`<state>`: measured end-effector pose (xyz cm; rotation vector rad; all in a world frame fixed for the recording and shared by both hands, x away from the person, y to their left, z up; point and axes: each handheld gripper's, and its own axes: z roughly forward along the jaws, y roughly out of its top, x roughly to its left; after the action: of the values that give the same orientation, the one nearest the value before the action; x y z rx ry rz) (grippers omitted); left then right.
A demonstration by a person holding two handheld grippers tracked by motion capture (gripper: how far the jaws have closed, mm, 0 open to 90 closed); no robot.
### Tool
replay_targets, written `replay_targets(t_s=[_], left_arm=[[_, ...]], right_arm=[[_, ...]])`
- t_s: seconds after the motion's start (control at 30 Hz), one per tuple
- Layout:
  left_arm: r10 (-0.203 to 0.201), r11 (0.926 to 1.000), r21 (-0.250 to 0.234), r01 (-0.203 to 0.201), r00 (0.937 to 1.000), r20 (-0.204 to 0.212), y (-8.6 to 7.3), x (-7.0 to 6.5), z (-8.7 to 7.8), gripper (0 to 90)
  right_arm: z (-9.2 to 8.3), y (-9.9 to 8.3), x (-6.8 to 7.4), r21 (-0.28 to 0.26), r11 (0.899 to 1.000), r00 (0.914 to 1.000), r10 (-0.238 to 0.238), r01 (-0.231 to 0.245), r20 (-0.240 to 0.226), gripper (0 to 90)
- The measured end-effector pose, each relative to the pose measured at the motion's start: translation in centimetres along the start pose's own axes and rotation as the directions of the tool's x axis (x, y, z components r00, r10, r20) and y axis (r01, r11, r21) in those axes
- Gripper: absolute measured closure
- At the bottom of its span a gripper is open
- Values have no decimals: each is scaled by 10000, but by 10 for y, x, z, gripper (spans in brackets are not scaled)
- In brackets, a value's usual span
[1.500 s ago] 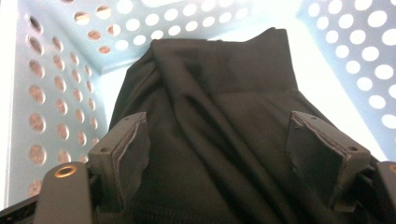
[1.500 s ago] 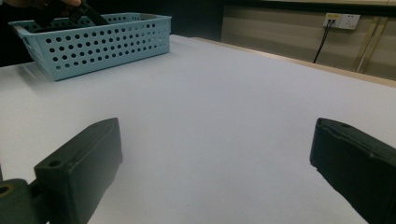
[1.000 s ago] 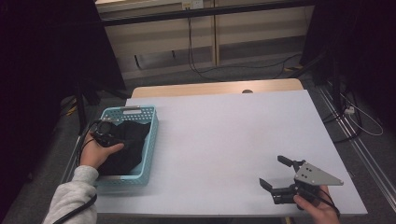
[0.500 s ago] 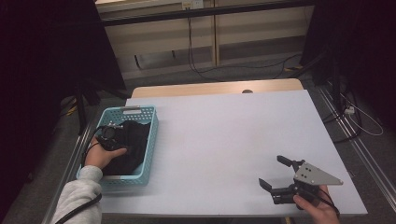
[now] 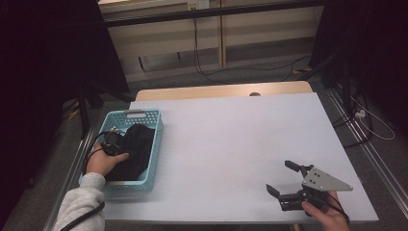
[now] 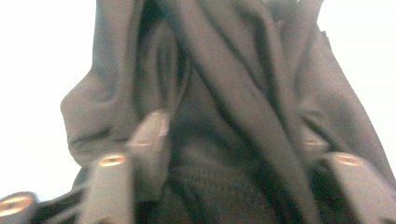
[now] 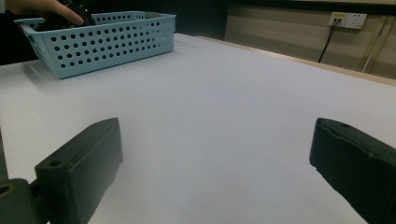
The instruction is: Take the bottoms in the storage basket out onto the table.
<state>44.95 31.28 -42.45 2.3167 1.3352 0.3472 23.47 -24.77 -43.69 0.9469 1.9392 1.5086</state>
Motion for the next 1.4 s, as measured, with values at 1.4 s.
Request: replay_targets(t_s=[1.4], left_arm=[[-611, 9826, -1708, 729, 9955, 731, 93, 2, -143, 787]], right_arm=[[0, 0, -1, -26, 10000, 10000, 58, -58, 9, 22]])
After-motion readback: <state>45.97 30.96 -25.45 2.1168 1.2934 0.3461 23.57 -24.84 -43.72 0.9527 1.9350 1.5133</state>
